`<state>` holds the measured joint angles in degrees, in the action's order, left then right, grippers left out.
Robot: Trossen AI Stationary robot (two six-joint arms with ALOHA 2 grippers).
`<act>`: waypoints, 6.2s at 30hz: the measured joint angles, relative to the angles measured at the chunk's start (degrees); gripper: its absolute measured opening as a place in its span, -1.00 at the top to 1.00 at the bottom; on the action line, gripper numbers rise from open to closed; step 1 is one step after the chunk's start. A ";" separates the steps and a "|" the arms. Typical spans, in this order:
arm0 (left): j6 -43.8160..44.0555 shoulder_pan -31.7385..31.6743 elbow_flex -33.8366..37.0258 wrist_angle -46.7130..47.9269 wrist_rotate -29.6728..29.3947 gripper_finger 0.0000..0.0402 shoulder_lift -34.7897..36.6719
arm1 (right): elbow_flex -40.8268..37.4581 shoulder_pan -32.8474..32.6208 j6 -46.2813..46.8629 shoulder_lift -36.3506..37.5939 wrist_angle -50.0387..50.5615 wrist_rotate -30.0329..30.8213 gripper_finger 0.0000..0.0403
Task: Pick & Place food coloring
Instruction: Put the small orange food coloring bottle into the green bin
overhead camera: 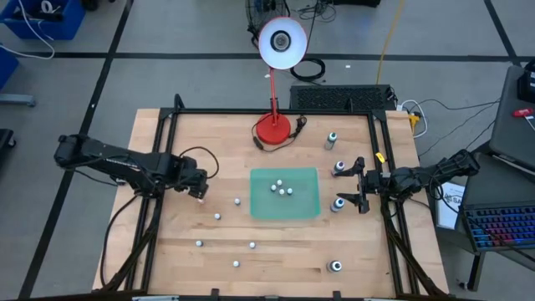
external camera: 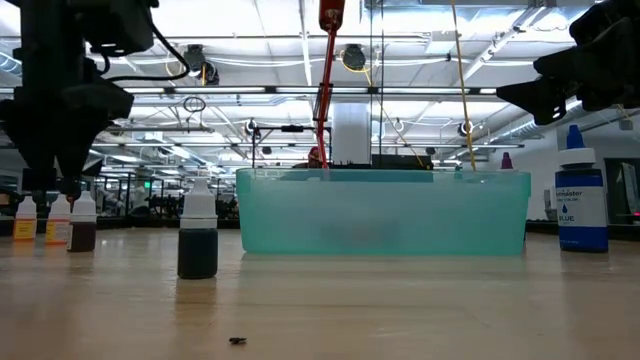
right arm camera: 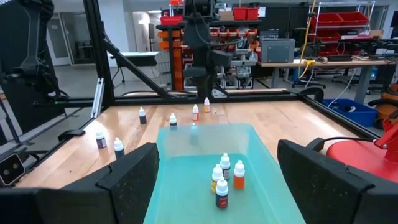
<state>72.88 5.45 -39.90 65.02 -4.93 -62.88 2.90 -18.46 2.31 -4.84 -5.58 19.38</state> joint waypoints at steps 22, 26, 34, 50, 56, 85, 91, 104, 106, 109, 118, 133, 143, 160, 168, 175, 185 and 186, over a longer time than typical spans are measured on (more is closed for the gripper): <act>9.76 -2.28 0.00 -4.67 4.50 -0.27 -11.58 | 0.00 -0.01 -0.01 0.02 0.17 0.00 -0.56; 6.61 -4.45 -0.01 -5.50 2.55 -0.27 -11.87 | 0.01 -0.01 0.00 0.00 0.18 0.00 -0.56; 5.47 -8.04 -0.02 -4.00 1.88 -0.27 -11.86 | 0.02 -0.02 0.00 0.00 0.19 0.00 -0.56; 8.68 -7.15 -0.07 2.19 5.42 -0.27 -11.79 | 0.00 -0.01 0.00 0.00 0.19 0.01 -0.56; 8.81 -5.72 -0.07 2.26 5.51 -0.27 -12.45 | 0.00 0.00 0.00 0.00 0.19 0.00 -0.56; 8.28 -5.64 -0.04 1.78 7.59 -0.27 -18.59 | 0.01 0.00 -0.01 0.01 0.19 0.00 -0.56; 8.47 -5.64 -0.04 1.81 7.52 -0.27 -18.59 | 0.01 -0.01 0.00 0.01 0.19 0.02 -0.56; 7.77 -5.64 -0.02 1.80 6.69 0.31 -18.57 | 0.01 -0.01 -0.01 0.01 0.19 0.01 -0.56; 7.20 -5.64 -0.02 1.78 6.34 0.40 -18.57 | 0.00 -0.02 0.00 0.00 0.19 0.02 -0.56; 6.92 -5.64 0.00 1.78 5.70 0.50 -18.57 | 0.01 0.00 0.00 0.00 0.19 0.02 -0.56; 2.73 -5.62 -0.02 0.30 4.34 0.65 -18.53 | 0.01 -0.01 0.00 0.00 0.19 0.02 -0.56; -17.80 -5.63 -14.73 -2.22 -6.54 0.71 -18.57 | 0.01 0.00 0.00 0.01 0.19 0.00 -0.56; -44.42 -5.56 -36.47 -13.73 -8.11 0.71 -21.53 | 0.00 -0.01 -0.01 0.00 0.19 0.02 -0.56; -65.78 -5.26 -59.12 -2.52 0.96 0.71 -53.43 | 0.00 -0.01 -0.01 -0.02 0.17 0.02 -0.56; -64.96 -8.15 -56.73 -1.73 0.42 0.71 -57.56 | 0.00 -0.01 0.00 -0.02 0.18 0.02 -0.56; -65.11 -9.75 -55.21 -4.57 2.09 0.71 -57.92 | 0.00 0.00 0.00 -0.02 0.19 0.02 -0.56; -64.74 -10.64 -52.19 -8.28 4.22 0.71 -57.74 | 0.02 -0.02 0.00 -0.02 0.19 0.02 -0.56; -64.32 -10.64 -52.19 -8.42 4.48 0.71 -57.74 | 0.00 0.00 -0.02 -0.02 0.19 0.02 -0.56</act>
<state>8.56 -5.19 -92.09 56.60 -0.45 -120.62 2.90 -18.46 2.28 -4.86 -5.39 19.40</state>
